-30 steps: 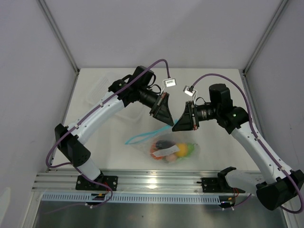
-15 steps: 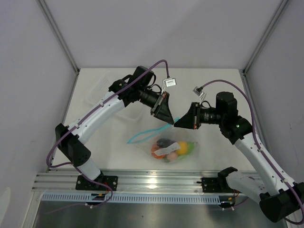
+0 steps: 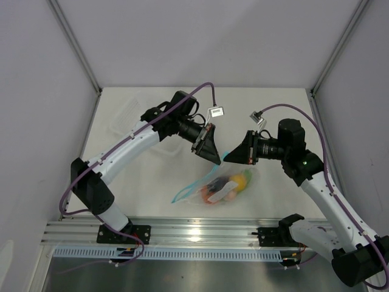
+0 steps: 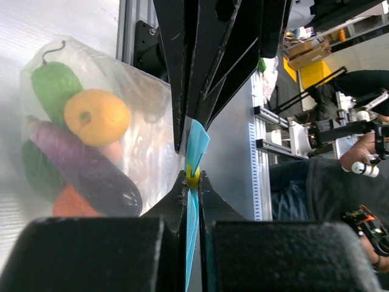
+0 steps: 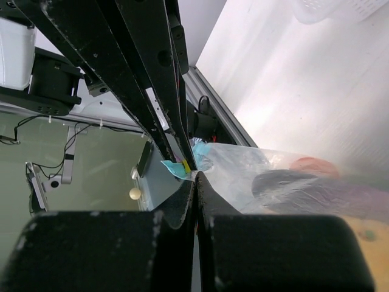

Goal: Place the food in the zip-top bag and seal the zipper
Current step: Zip the zipper food storage bag at the center of the board.

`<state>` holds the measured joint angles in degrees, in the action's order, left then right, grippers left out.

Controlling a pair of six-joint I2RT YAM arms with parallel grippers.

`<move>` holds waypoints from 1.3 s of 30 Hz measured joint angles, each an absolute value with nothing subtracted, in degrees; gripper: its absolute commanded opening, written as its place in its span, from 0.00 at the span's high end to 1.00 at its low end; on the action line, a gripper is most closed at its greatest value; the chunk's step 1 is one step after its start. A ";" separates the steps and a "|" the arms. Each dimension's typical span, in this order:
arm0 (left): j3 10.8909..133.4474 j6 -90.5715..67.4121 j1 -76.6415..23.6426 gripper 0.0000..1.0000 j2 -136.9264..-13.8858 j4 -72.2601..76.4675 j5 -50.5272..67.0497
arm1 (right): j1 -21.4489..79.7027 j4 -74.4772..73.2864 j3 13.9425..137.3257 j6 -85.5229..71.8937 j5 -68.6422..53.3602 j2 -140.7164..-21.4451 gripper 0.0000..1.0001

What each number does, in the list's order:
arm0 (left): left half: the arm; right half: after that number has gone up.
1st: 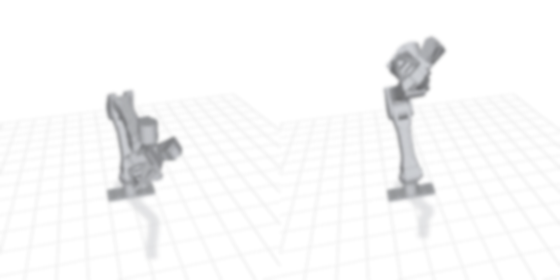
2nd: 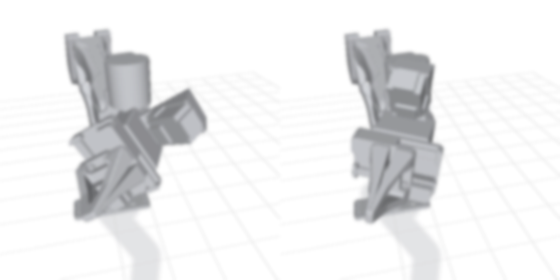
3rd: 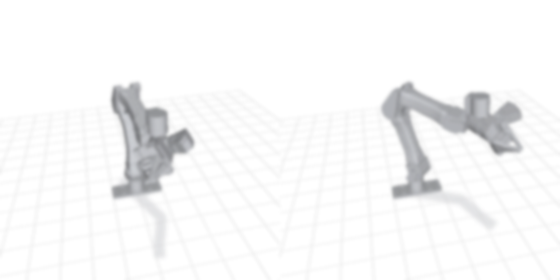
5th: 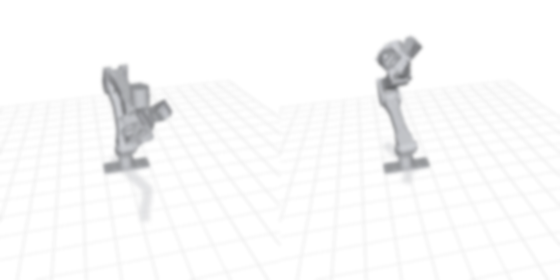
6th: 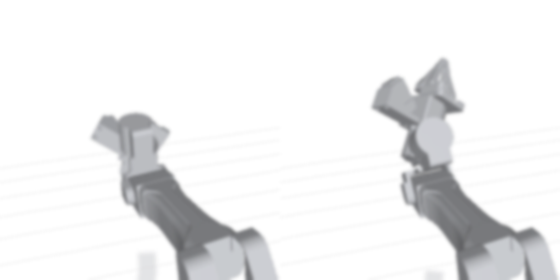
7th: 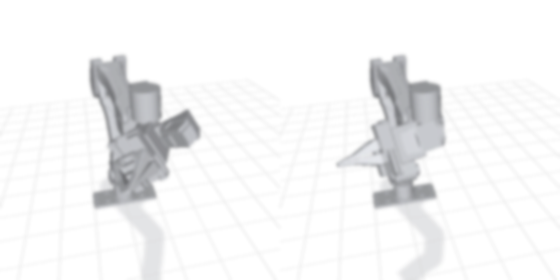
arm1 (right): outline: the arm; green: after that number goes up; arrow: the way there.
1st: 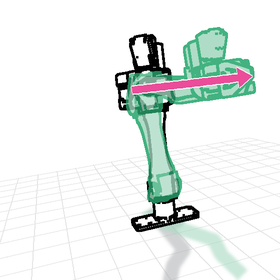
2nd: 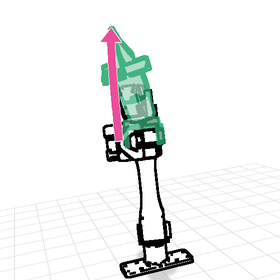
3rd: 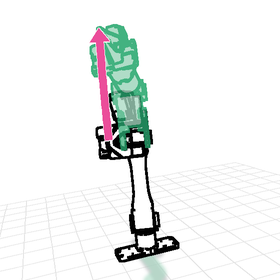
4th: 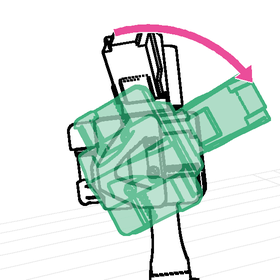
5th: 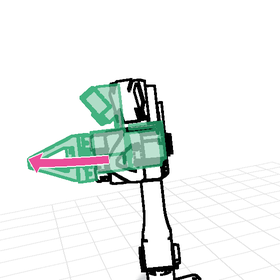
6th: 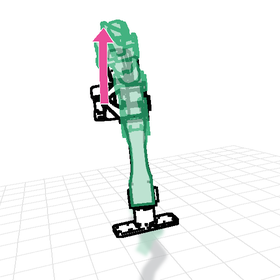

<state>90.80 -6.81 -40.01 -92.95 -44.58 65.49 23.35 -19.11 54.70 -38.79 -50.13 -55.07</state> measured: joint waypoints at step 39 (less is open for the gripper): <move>88.62 -2.33 -40.64 0.99 -88.53 -51.66 63.83 | 23.94 -28.25 65.76 -19.79 -63.00 -63.77 0.51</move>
<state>88.62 -2.33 -40.64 -88.53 -51.66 63.83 23.94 -28.25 65.76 -19.79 -63.00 -63.77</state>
